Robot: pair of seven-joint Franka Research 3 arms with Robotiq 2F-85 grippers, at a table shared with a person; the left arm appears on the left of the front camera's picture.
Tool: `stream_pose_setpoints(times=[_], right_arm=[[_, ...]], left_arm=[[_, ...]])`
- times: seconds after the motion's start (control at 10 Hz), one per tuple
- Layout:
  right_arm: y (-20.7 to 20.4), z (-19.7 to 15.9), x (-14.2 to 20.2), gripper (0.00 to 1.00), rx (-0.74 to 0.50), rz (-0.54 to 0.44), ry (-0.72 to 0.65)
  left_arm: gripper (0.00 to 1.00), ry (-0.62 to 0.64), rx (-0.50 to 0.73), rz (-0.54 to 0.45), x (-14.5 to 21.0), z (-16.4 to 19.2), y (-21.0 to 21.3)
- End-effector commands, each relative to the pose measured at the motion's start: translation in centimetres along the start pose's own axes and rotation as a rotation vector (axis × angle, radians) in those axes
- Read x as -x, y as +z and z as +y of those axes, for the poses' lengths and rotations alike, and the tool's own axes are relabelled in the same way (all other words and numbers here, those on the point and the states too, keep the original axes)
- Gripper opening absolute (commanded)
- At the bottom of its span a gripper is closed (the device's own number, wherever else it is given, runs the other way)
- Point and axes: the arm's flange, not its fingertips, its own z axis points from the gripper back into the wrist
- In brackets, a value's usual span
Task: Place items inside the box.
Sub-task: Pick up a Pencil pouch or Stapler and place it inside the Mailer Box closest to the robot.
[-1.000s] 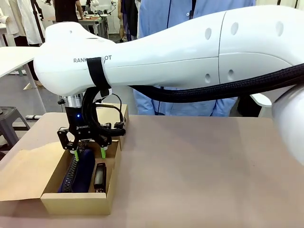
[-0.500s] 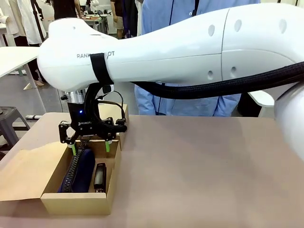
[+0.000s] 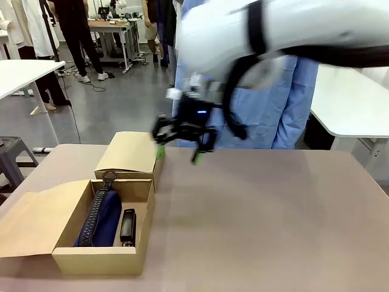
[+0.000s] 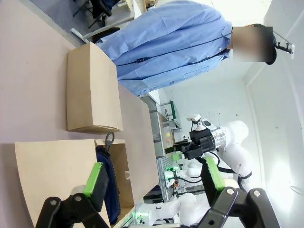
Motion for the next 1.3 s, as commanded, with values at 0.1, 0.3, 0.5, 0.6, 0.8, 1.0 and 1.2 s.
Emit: stream_pose_setpoints(times=[0.1,0.3,0.5,0.6,0.8,1.0,1.2], right_arm=[[2.4,-14.5,11.5,1.0,-0.325,-0.033,-0.082],[4.3,-19.2,17.0,1.0,-0.497,-0.117,-0.009],[3.1,-23.4,23.6,1.0,-0.648,-0.14,-0.067],[1.7,-25.0,26.8,1.0,-0.695,-0.218,-0.079],[-2.6,-27.6,32.6,1.0,-0.792,-0.32,-0.134],[-7.1,-29.3,36.5,1.0,-0.863,-0.319,-0.198],[-11.3,-30.2,39.2,1.0,-0.869,-0.327,-0.207]], left_arm=[[1.0,-0.019,0.016,-0.003,0.1,-0.2,-0.1],[1.0,-0.019,0.016,-0.003,0.1,-0.2,-0.1],[1.0,-0.019,0.016,-0.003,0.1,-0.2,-0.1],[1.0,-0.019,0.016,-0.003,0.1,-0.2,-0.1],[1.0,-0.019,0.016,-0.003,0.1,-0.2,-0.1],[1.0,-0.019,0.016,-0.003,0.1,-0.2,-0.1],[1.0,-0.019,0.016,-0.003,0.1,-0.2,-0.1]])
